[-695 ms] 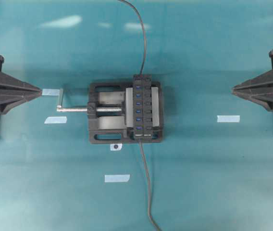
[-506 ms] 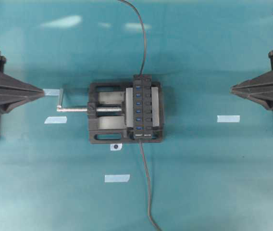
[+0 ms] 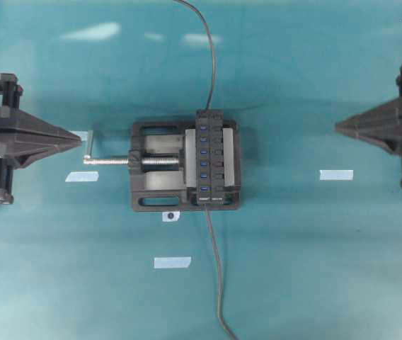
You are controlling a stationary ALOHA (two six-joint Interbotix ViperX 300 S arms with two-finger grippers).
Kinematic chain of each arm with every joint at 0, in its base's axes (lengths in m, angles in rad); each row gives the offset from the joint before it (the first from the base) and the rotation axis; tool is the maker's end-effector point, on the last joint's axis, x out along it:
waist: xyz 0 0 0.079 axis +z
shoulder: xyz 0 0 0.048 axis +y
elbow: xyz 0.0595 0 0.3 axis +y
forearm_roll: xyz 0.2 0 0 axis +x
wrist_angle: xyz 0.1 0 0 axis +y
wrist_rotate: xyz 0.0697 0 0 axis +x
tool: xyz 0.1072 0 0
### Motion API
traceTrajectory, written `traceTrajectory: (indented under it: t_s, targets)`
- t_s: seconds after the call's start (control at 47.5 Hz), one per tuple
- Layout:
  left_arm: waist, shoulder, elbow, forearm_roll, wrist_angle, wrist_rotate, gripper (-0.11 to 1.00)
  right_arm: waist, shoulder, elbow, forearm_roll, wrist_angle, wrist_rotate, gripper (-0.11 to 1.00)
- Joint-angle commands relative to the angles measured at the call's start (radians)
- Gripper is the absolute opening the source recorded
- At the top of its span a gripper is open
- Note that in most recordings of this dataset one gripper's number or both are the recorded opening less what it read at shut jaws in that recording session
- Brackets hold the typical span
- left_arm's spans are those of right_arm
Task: Insert the USB into the front port of the fixed hub.
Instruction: 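Move the right gripper toward the black USB cable near the hub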
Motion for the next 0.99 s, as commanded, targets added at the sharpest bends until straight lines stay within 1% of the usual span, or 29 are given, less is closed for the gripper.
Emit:
traceTrajectory:
  t_s: [0.0,0.126,0.274,0.4,0.527,0.632,0.822,0.969]
  targets:
    - [0.000,0.011,-0.043,0.003,0.049,0.000,0.00,-0.044,0.037,-0.054,-0.011,0.055,0.005,-0.02]
    - [0.000,0.017,-0.057,0.003,0.086,0.000,0.00,-0.087,0.104,-0.080,-0.011,0.080,0.003,-0.02]
    - [0.000,0.017,-0.060,0.003,0.091,-0.002,0.00,-0.087,0.210,-0.107,-0.018,0.080,-0.009,-0.02]
    - [0.002,0.017,-0.061,0.002,0.094,-0.002,0.00,-0.091,0.291,-0.137,-0.034,0.057,-0.046,-0.02]
    - [0.002,0.017,-0.066,0.003,0.094,-0.002,0.00,-0.101,0.377,-0.179,-0.034,0.002,-0.094,-0.02]
    - [0.000,0.017,-0.066,0.003,0.095,-0.002,0.00,-0.104,0.445,-0.207,-0.034,-0.032,-0.120,-0.02]
    - [0.000,0.018,-0.066,0.002,0.094,-0.003,0.00,-0.104,0.569,-0.282,-0.035,-0.034,-0.129,-0.02]
    - [0.000,0.018,-0.064,0.002,0.095,-0.003,0.00,-0.114,0.644,-0.359,-0.035,0.008,-0.129,-0.02]
